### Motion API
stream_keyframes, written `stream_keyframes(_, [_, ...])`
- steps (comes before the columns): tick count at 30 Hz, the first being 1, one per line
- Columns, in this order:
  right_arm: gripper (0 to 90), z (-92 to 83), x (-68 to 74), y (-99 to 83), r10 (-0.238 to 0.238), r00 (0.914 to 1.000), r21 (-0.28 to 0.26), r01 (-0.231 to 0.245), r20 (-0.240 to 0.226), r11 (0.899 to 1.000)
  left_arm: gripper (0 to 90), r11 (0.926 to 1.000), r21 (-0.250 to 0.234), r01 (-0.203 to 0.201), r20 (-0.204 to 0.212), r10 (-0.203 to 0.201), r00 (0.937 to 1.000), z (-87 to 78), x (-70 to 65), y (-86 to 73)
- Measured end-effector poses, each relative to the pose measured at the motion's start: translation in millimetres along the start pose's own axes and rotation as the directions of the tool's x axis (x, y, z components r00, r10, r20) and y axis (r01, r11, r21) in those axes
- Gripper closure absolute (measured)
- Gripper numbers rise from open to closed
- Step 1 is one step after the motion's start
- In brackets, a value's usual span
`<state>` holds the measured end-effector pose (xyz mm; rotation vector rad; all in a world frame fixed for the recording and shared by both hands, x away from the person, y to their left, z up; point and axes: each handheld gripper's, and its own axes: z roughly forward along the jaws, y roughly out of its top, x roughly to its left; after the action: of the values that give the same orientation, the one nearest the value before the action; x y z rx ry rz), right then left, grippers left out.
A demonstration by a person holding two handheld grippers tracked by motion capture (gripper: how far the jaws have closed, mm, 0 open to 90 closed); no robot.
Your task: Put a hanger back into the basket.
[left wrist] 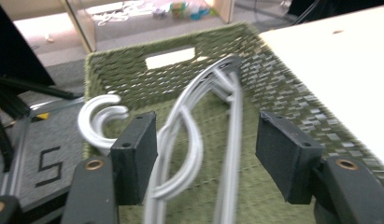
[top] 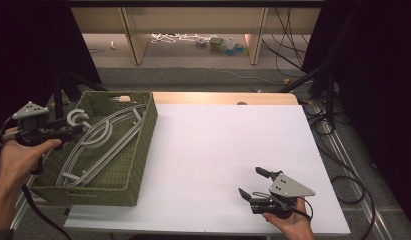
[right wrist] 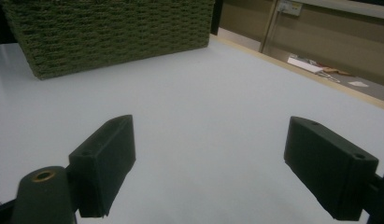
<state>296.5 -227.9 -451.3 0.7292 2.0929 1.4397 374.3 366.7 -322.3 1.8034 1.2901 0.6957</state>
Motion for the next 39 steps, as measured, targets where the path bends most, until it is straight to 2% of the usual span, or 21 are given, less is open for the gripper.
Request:
stream_keyframes(4, [17.5, -0.9, -1.0, -0.1, 0.002, 1.0, 0.004, -0.002, -0.007, 1.0, 35.0, 0.9997, -0.023, 0.0, 0.015, 0.0, 0.9999, -9.1, -12.7, -1.9])
stream_keyframes(5, [17.5, -0.8, -2.2, -0.7, -0.009, 1.0, 0.007, 0.009, -0.004, 1.0, 34.2, 0.9994, -0.033, -0.01, 0.03, 0.011, 0.9995, -13.2, -22.8, -3.6])
stream_keyframes(8, [17.5, 0.1, -2.0, -0.9, -0.004, 1.0, -0.001, 0.004, 0.0, 1.0, 33.7, 0.999, -0.043, -0.013, 0.054, 0.016, 0.9984, -14.6, -34.8, -6.5])
stream_keyframes(9, [17.5, 0.1, -2.1, -0.9, -0.008, 1.0, 0.001, 0.008, -0.002, 1.0, 33.5, 0.9986, -0.049, -0.02, 0.075, 0.024, 0.9969, -14.1, -46.9, -9.1])
stream_keyframes(11, [17.5, 0.0, -2.1, -0.9, -0.007, 1.0, 0.0, 0.007, -0.002, 1.0, 32.5, 0.9984, -0.05, -0.029, 0.084, 0.033, 0.996, -13.7, -51.6, -9.8])
stream_keyframes(15, [17.4, 0.3, -2.1, -0.9, -0.003, 1.0, -0.003, 0.003, -0.002, 1.0, 31.9, 0.9951, -0.082, -0.056, 0.146, 0.068, 0.987, -7.7, -84.8, -12.6])
stream_keyframes(16, [17.5, 0.4, -2.1, -0.9, -0.004, 1.0, -0.003, 0.004, -0.002, 1.0, 31.9, 0.9951, -0.082, -0.056, 0.146, 0.068, 0.987, -7.7, -84.8, -12.6])
stream_keyframes(21, [17.4, -0.6, -1.6, -0.4, -0.004, 1.0, 0.017, 0.004, -0.006, 1.0, 31.6, 0.9905, -0.115, -0.075, 0.22, 0.099, 0.9704, 2.0, -122.7, -14.9])
stream_keyframes(22, [17.4, -0.6, -1.6, -0.4, -0.004, 1.0, 0.017, 0.004, -0.006, 1.0, 31.5, 0.9905, -0.115, -0.075, 0.22, 0.099, 0.9704, 2.0, -122.7, -14.9])
stream_keyframes(24, [17.3, 0.6, -1.7, -1.1, 0.006, 0.9999, 0.006, -0.006, -0.008, 1.0, 31.0, 0.9866, -0.141, -0.082, 0.241, 0.115, 0.9636, 6.2, -141.0, -19.1])
stream_keyframes(25, [17.3, 0.6, -1.7, -1.1, 0.006, 0.9999, 0.006, -0.006, -0.008, 1.0, 30.9, 0.9866, -0.141, -0.082, 0.241, 0.115, 0.9636, 6.2, -141.0, -19.1])
stream_keyframes(26, [17.4, 0.8, -1.3, -0.7, 0.0, 1.0, -0.002, 0.0, 0.001, 1.0, 30.9, 0.9839, -0.155, -0.089, 0.266, 0.128, 0.9555, 7.4, -151.7, -22.8])
stream_keyframes(28, [17.3, 0.9, -1.0, -0.4, 0.003, 1.0, -0.007, -0.003, -0.003, 1.0, 30.9, 0.9833, -0.16, -0.087, 0.273, 0.128, 0.9534, 7.9, -155.5, -24.3])
stream_keyframes(29, [16.8, 1.7, -0.5, -0.3, 0.018, 0.9997, -0.003, -0.018, -0.016, 1.0, 31.0, 0.9817, -0.172, -0.082, 0.299, 0.131, 0.9453, 9.4, -165.7, -28.5])
stream_keyframes(30, [16.8, 0.9, -0.1, 0.0, 0.017, 0.9998, 0.014, -0.017, -0.008, 1.0, 31.1, 0.9817, -0.172, -0.082, 0.299, 0.131, 0.9453, 9.4, -165.7, -28.5])
stream_keyframes(33, [16.8, 1.7, 0.2, -0.5, 0.015, 0.9999, 0.001, -0.015, 0.0, 1.0, 31.0, 0.9764, -0.186, -0.109, 0.322, 0.165, 0.932, 13.8, -183.5, -38.2])
stream_keyframes(34, [16.8, 1.7, 0.2, -0.5, 0.015, 0.9999, 0.001, -0.015, 0.0, 1.0, 31.1, 0.9764, -0.186, -0.109, 0.322, 0.165, 0.932, 13.8, -183.5, -38.2])
stream_keyframes(36, [16.8, 1.3, -0.1, 0.0, 0.016, 0.9999, -0.008, -0.016, -0.003, 1.0, 31.1, 0.9781, -0.174, -0.114, 0.352, 0.169, 0.9207, 21.6, -196.6, -49.4])
stream_keyframes(37, [16.8, 1.3, -0.1, 0.0, 0.016, 0.9999, -0.008, -0.016, -0.003, 1.0, 31.3, 0.9781, -0.174, -0.114, 0.352, 0.169, 0.9207, 21.6, -196.6, -49.4])
stream_keyframes(38, [16.8, 0.5, -0.4, 0.4, 0.013, 0.9999, -0.005, -0.013, -0.001, 1.0, 31.5, 0.9713, -0.195, -0.136, 0.335, 0.196, 0.9216, 23.6, -203.4, -55.6])
stream_keyframes(39, [16.8, 0.5, -0.4, 0.4, 0.013, 0.9999, -0.005, -0.013, -0.001, 1.0, 31.6, 0.9713, -0.195, -0.136, 0.335, 0.196, 0.9216, 23.6, -203.4, -55.6])
